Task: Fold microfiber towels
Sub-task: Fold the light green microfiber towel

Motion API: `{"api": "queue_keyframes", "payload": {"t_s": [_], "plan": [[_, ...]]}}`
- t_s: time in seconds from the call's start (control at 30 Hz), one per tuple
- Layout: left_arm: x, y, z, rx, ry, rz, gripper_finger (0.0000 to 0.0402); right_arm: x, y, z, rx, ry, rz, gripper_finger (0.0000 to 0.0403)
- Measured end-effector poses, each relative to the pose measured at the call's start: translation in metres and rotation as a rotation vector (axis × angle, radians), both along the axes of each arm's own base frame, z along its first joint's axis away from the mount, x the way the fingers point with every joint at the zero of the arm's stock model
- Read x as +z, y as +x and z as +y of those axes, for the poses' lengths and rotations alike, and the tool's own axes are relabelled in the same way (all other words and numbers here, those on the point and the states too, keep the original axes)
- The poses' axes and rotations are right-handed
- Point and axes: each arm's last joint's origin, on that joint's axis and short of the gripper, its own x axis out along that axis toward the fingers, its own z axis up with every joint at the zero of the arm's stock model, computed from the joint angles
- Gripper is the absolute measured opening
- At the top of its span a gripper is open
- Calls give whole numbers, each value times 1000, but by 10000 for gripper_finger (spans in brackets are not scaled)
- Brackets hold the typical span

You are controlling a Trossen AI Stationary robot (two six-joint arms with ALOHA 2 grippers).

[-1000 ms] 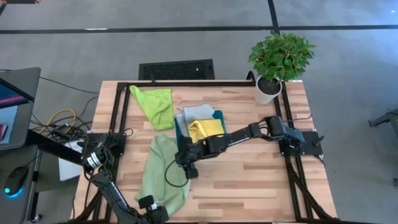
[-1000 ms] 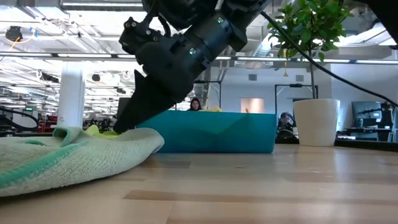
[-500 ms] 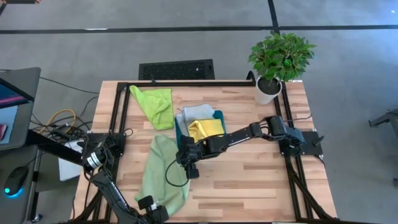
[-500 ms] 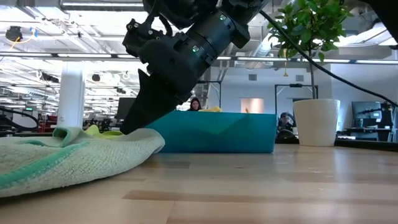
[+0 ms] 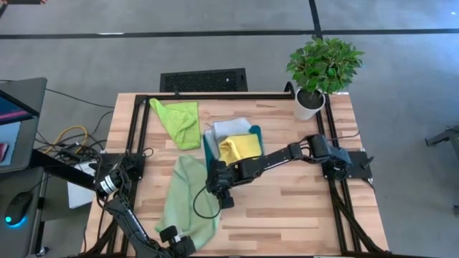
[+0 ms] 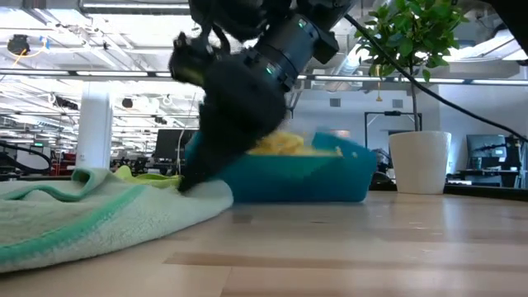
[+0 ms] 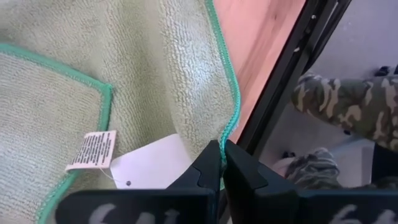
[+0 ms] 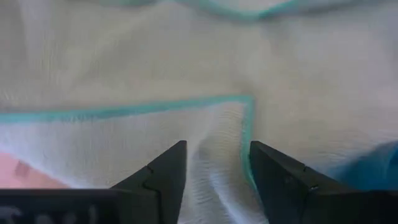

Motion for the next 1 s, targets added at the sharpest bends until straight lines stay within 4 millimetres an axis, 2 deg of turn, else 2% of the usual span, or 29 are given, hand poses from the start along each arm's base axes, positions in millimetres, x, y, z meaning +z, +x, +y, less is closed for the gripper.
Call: {"api": "queue_keyframes", "payload": {"t_s": [0.1, 0.3, 0.43, 0.63, 1.0], "plan": [[0, 0, 0, 19, -2, -8, 0, -7, -5, 5, 35, -17, 42, 168], [0, 0, 0, 42, -6, -14, 0, -7, -8, 9, 71, -41, 60, 97], [0, 0, 0, 44, -6, -14, 0, -6, -7, 8, 68, -41, 59, 64], [0, 0, 0, 42, -9, -16, 0, -6, -7, 6, 64, -41, 60, 42], [0, 0, 0, 44, -14, -14, 0, 20, -2, 7, 95, -71, 66, 21]]}}
